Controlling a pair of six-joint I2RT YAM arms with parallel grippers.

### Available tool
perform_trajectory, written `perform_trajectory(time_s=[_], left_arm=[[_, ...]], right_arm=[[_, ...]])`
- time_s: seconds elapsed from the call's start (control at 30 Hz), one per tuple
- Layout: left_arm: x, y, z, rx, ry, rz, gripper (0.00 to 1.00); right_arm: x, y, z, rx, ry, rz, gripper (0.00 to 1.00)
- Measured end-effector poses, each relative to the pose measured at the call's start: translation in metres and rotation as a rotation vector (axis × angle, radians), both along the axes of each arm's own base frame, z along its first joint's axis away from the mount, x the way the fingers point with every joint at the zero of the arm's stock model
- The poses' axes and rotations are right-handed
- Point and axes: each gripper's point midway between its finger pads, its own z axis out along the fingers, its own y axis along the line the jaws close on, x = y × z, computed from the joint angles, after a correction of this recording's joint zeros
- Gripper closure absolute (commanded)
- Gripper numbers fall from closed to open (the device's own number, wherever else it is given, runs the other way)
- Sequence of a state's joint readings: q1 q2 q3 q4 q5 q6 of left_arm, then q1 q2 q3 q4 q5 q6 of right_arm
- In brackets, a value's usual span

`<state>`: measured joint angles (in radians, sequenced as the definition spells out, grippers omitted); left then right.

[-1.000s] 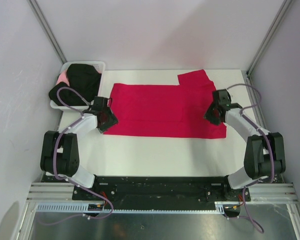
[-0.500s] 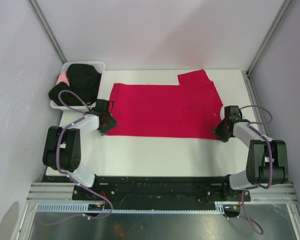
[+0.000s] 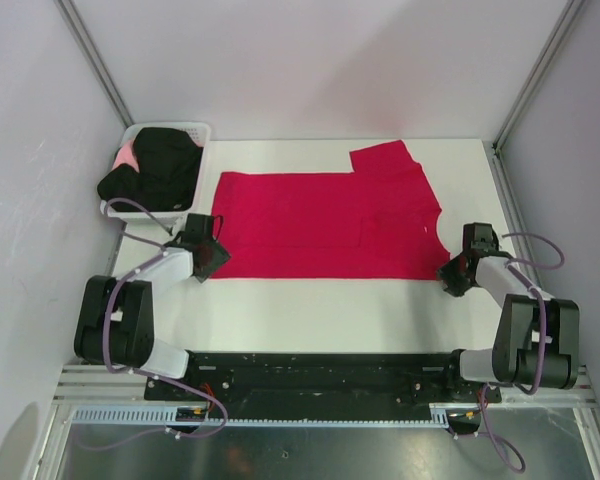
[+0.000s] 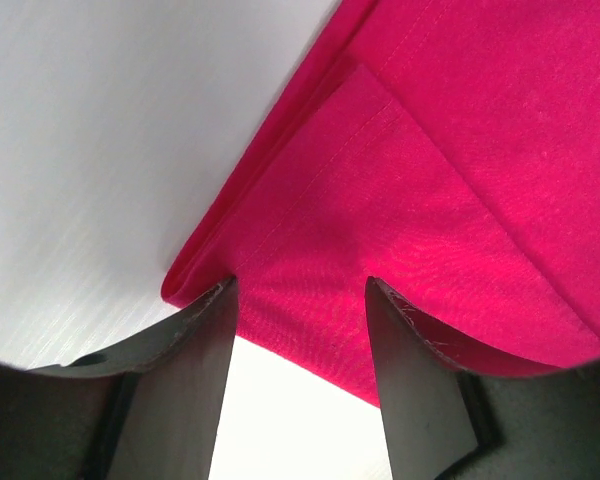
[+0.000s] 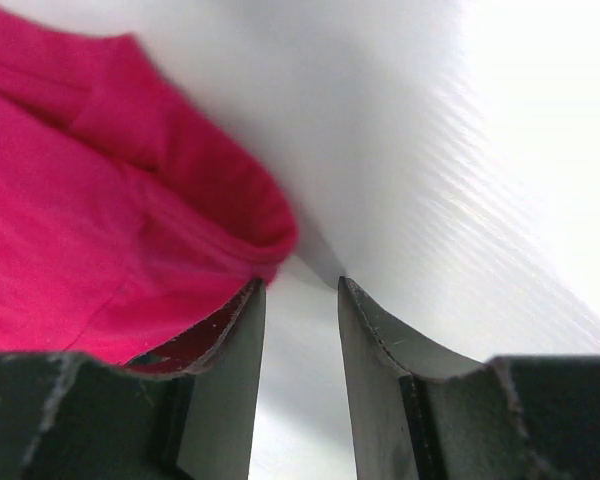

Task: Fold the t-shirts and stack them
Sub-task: Fold the flattened tshirt in 1/3 of the way

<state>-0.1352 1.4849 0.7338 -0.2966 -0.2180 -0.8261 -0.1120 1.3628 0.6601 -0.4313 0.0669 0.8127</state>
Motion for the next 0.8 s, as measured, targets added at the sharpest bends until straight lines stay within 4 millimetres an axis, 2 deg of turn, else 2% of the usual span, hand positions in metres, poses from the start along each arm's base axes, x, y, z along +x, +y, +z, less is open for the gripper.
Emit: perform_trajectory(time_s=[0.17,0.3,0.4,0.5,0.8], left_arm=[[-0.022,0.005,0.000,0.001,-0.010,0.019,0.40],[-0.035,0.007,0.000,0.001,-0.007,0.022,0.39],[-0.042,0.007,0.001,0.002,0.006,0.015,0.39],[-0.047,0.007,0.003,0.001,0.017,0.011,0.39],[-0.059,0.012,0.032,0.013,-0.040,0.016,0.39]], right_arm=[[-0.029,-0.009,-0.001,0.002,0.074,-0.072,0.59],[-0.051,-0.007,0.006,0.002,0.096,-0.080,0.53],[-0.047,-0.005,0.024,-0.016,0.017,-0.060,0.46],[-0.040,-0.002,0.033,-0.039,-0.038,-0.028,0.43],[-0.014,-0.005,0.011,-0.060,-0.035,0.033,0.44]])
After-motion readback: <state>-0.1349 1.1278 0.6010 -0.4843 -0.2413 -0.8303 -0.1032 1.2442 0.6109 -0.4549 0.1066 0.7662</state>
